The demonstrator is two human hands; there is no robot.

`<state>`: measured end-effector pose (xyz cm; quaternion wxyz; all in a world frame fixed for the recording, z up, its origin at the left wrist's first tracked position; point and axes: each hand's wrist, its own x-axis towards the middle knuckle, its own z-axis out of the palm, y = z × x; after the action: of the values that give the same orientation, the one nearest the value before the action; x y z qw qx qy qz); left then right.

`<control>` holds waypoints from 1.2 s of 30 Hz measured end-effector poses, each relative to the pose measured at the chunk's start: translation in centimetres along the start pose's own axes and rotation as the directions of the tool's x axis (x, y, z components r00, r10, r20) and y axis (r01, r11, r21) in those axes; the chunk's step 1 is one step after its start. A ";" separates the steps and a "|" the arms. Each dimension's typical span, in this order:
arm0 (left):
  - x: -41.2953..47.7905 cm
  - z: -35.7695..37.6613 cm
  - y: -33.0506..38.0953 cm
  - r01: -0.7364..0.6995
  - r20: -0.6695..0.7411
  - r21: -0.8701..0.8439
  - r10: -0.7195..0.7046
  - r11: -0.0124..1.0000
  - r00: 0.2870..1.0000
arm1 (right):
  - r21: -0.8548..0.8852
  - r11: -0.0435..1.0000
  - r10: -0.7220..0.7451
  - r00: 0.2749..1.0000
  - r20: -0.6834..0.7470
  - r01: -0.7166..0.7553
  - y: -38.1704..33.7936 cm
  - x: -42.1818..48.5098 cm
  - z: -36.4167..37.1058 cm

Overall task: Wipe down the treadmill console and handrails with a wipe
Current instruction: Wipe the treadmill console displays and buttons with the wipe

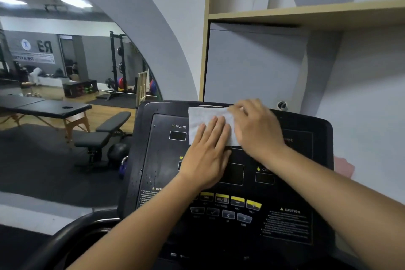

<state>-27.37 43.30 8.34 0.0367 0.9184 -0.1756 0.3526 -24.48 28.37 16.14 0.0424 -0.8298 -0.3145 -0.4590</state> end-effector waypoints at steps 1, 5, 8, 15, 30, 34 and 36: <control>0.0 -0.1 -0.5 -0.022 -0.005 -0.002 0.022 1.000 1.000 | 0.012 0.994 -0.114 0.990 0.079 0.113 -0.3 -0.8 0.3; -0.8 -0.5 -2.7 -0.098 0.005 -0.052 0.099 0.994 0.995 | -0.008 0.988 -0.137 0.905 0.403 0.154 -1.4 -2.8 2.0; -1.6 -1.0 -4.7 -0.081 0.008 -0.045 0.082 0.996 0.997 | -0.008 0.985 -0.153 0.894 0.421 0.173 -2.9 -2.1 3.0; -4.6 -3.1 -10.8 0.049 0.000 -0.045 -0.049 0.998 0.999 | -0.070 0.955 -0.236 0.879 0.414 0.290 -9.2 2.7 5.6; -7.1 -3.3 -14.2 -0.173 0.061 -0.043 0.176 0.984 0.983 | -0.108 0.961 -0.181 0.870 0.458 0.256 -10.6 0.5 5.2; -4.4 -4.9 -15.7 -0.115 0.001 -0.096 0.116 0.989 0.993 | -0.192 0.964 -0.088 0.906 0.415 0.182 -11.2 4.3 5.9; -5.4 -4.4 -15.3 -0.043 -0.015 -0.159 0.041 0.986 0.999 | -0.191 0.968 -0.076 0.914 0.399 0.164 -11.8 3.7 6.3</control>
<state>-28.60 60.04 8.93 0.1037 0.9066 -0.2226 0.3433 -25.02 41.82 12.82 -0.1415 -0.8827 -0.3145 -0.3192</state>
